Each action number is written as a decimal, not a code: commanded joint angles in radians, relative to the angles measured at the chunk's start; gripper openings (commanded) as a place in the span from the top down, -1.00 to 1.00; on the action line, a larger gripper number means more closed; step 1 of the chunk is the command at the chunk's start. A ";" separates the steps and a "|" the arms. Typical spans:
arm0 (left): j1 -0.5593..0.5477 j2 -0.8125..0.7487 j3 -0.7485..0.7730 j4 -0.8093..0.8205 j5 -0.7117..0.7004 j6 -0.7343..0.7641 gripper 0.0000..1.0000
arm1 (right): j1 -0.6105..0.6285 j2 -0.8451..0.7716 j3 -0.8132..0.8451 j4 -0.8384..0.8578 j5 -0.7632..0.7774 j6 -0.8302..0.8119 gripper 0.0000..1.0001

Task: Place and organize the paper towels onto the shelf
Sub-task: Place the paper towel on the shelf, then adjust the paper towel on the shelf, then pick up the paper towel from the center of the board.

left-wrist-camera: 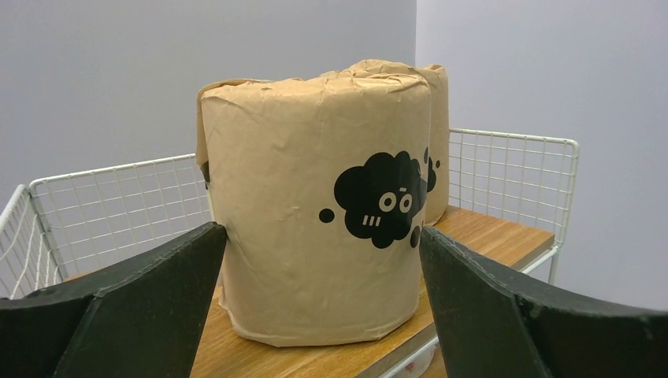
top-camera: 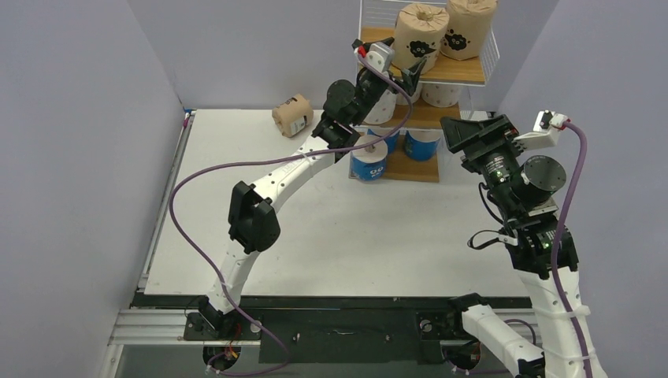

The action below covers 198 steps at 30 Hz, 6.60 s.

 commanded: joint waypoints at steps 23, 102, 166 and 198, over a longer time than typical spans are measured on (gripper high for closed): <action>-0.107 -0.940 -1.011 0.228 -0.208 -0.018 -0.94 | 0.171 0.236 0.209 0.098 0.270 -0.320 0.20; -0.064 -1.855 -1.837 -0.428 -0.569 -0.460 -0.95 | 0.054 0.965 0.798 0.049 0.478 -0.350 -0.04; 0.466 -1.155 -1.533 -0.358 -0.060 -1.054 -0.93 | 0.308 -0.411 -0.784 0.159 0.175 -0.198 -0.33; 0.679 0.053 -0.747 0.156 0.091 -1.338 -0.93 | 0.311 -0.255 -0.899 0.211 0.245 -0.156 -0.26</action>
